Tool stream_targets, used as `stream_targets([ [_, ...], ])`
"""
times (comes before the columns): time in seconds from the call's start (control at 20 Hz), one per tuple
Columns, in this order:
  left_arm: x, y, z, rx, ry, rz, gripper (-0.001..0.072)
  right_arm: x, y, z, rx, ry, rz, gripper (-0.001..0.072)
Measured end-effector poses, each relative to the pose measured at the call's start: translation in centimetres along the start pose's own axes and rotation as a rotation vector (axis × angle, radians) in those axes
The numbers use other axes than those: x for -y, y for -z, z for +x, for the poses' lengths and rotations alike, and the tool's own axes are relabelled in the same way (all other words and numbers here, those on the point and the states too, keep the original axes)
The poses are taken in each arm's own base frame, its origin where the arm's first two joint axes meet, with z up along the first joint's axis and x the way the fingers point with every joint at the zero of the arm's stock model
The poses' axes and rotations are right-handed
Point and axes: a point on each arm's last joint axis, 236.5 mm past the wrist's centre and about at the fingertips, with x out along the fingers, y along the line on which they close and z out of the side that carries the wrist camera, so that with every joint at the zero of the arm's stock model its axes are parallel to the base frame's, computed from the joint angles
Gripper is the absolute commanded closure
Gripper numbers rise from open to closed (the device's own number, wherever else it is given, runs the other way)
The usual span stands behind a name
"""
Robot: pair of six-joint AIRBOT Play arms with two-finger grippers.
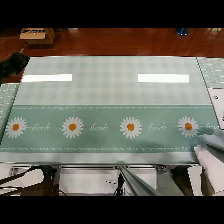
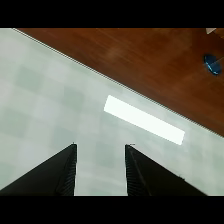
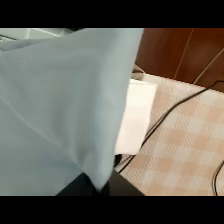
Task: Fold the shirts.
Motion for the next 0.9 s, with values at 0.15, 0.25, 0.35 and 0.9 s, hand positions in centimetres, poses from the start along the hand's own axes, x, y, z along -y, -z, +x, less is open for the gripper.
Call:
stream_targets([
  [0.15, -0.4, -0.2, 0.1, 0.009, -0.011, 0.036, 0.0338, 1.0, 0.6, 0.8, -0.034, 0.053, 0.004, 0.0269],
  [0.25, -0.5, -0.1, 0.2, 0.009, -0.013, 0.048, 0.0338, 1.8, 0.6, 1.2, -0.040, 0.089, 0.000, 0.0262],
  [0.35, -0.4, -0.3, 0.2, 0.013, -0.014, 0.057, 0.0338, 2.6, 0.4, 1.3, -0.033, 0.126, 0.000, 0.0263],
  [0.9, 11.8, -1.2, -2.5, -0.115, 0.289, 0.277, 0.0299, -27.6, -6.5, -13.7, 0.599, -0.797, -0.602, 0.0314],
])
